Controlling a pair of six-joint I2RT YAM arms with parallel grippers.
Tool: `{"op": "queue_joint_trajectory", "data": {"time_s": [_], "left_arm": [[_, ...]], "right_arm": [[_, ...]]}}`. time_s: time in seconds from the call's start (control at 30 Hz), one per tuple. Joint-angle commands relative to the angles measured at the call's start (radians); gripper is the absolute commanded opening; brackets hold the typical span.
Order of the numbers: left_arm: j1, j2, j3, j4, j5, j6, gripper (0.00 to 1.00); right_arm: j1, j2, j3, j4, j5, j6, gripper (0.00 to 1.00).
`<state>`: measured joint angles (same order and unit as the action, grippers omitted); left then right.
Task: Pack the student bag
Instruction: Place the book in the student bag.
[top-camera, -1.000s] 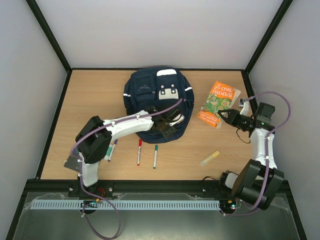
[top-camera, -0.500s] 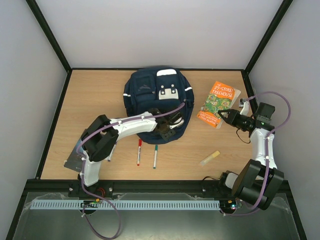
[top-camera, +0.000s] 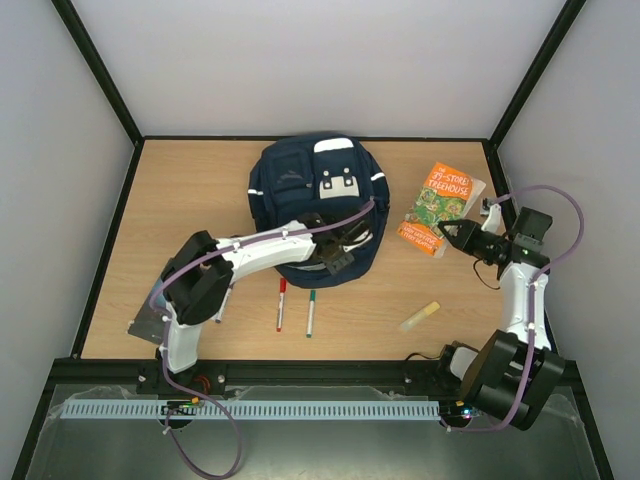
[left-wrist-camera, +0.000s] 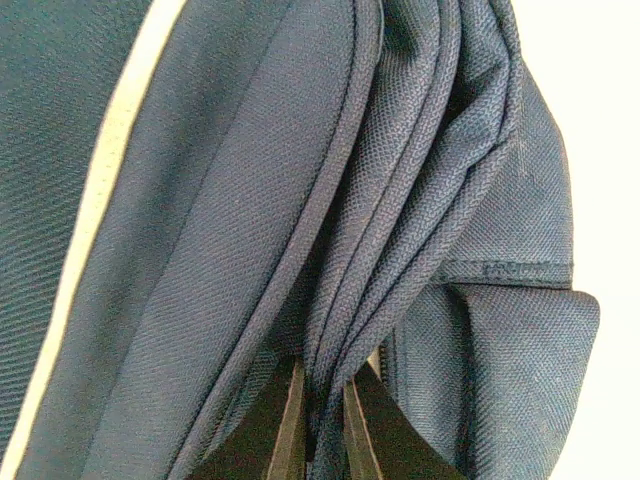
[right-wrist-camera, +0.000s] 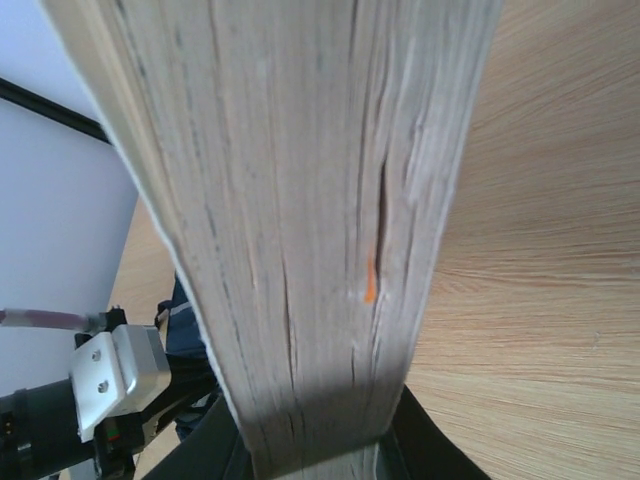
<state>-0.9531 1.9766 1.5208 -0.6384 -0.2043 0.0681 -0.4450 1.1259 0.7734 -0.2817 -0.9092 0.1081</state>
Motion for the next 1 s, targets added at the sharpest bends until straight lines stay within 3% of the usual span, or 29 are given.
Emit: {"op": "queue_joint_trajectory", "data": {"time_s": [0.0,0.57,0.97], "left_arm": [[-0.012,-0.086,0.071,0.028,-0.084,0.014,0.02],[0.0,-0.157,0.278,0.104,-0.245,0.071,0.02],[0.016,-0.139,0.335,0.136,-0.251,0.058,0.02]], "right_arm": [[-0.001,-0.045,0.018,0.02,-0.036,0.018,0.01],[0.005,0.125,0.239,-0.464,-0.209,-0.021,0.01],[0.204,0.104,0.204,-0.609,-0.12,-0.063,0.01]]}}
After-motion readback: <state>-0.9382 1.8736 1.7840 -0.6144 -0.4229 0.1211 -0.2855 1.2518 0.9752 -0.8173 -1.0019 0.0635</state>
